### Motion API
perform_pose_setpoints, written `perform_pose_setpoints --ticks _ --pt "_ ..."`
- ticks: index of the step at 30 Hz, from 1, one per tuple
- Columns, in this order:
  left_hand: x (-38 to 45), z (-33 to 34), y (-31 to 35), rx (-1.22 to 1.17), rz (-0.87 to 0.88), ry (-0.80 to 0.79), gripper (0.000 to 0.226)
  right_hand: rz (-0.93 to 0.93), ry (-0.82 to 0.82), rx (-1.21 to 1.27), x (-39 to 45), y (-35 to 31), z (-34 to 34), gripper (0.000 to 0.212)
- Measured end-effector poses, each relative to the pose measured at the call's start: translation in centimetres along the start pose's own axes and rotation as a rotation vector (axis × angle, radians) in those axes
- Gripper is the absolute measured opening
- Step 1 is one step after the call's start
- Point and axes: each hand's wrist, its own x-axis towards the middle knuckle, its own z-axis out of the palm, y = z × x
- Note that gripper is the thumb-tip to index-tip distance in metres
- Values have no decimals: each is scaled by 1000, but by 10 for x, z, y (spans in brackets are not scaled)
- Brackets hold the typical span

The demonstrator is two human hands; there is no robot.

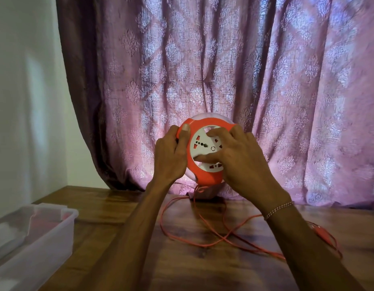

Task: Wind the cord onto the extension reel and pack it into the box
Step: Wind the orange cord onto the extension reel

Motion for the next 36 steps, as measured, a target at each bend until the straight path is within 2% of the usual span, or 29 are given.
perform_pose_setpoints --ticks 5,12,17,21,25,30,36 --pt "-1 1 -1 41 5 0 55 10 69 -5 -1 0 8 48" --pt "-2 2 -2 46 9 -30 64 33 -7 22 -2 5 9 58" --pt "-3 3 -2 39 -12 -42 58 74 -62 11 -2 4 8 65" --pt "-2 2 -2 27 -8 -44 62 88 -27 76 -1 4 7 58" --pt "-2 3 -2 33 0 -45 54 117 -29 80 -3 2 9 52" --pt "-2 4 -4 34 1 -37 51 206 46 271 -6 -7 12 56" --pt "1 4 -6 1 -33 3 58 129 66 220 0 1 12 53"
